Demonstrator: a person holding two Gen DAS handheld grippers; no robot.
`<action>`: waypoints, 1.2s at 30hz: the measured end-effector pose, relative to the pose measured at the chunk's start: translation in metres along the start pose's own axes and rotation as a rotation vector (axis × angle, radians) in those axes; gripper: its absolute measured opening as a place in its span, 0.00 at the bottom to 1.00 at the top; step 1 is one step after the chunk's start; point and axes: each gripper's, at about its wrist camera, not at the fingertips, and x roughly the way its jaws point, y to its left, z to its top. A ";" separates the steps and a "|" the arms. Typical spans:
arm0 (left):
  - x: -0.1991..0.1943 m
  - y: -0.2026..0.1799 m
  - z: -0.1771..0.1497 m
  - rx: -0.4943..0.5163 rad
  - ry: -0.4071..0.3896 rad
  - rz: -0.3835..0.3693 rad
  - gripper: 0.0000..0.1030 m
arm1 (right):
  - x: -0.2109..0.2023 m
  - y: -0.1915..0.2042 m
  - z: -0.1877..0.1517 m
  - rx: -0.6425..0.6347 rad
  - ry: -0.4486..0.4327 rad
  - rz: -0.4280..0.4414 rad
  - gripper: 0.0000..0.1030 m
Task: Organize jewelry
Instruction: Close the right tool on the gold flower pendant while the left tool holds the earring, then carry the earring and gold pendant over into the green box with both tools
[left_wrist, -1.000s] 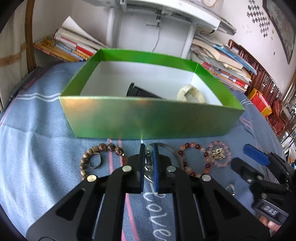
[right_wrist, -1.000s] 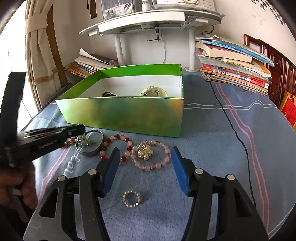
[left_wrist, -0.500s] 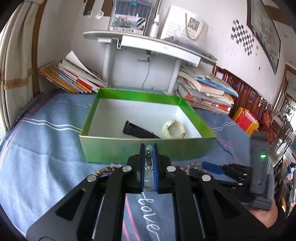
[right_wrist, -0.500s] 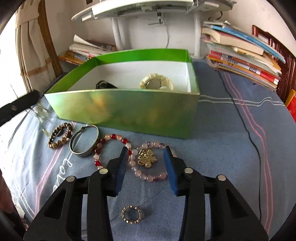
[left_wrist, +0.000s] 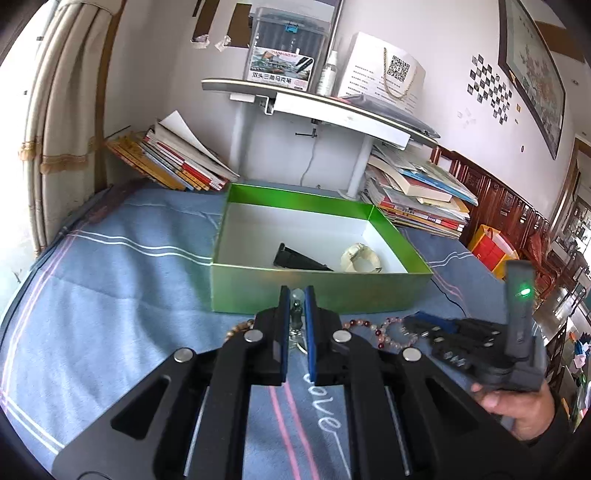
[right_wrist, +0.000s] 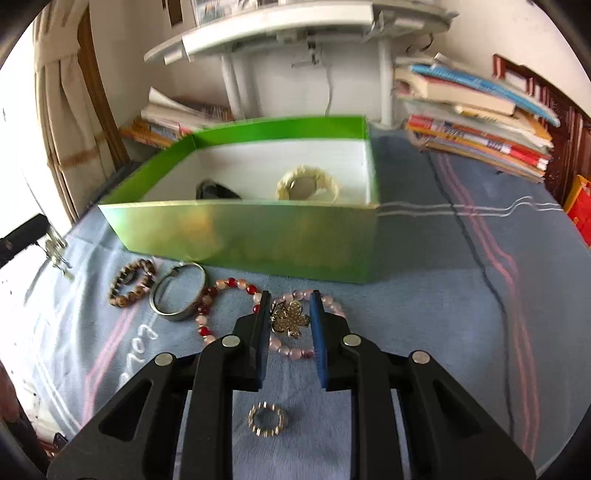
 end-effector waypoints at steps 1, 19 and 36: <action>-0.005 0.001 -0.001 0.000 -0.005 0.002 0.08 | -0.009 -0.001 -0.001 0.004 -0.018 0.004 0.20; -0.071 -0.013 -0.042 0.042 -0.002 0.008 0.08 | -0.121 0.030 -0.045 -0.042 -0.192 0.050 0.20; -0.074 -0.022 -0.054 0.059 0.020 0.007 0.08 | -0.136 0.038 -0.054 -0.055 -0.206 0.066 0.20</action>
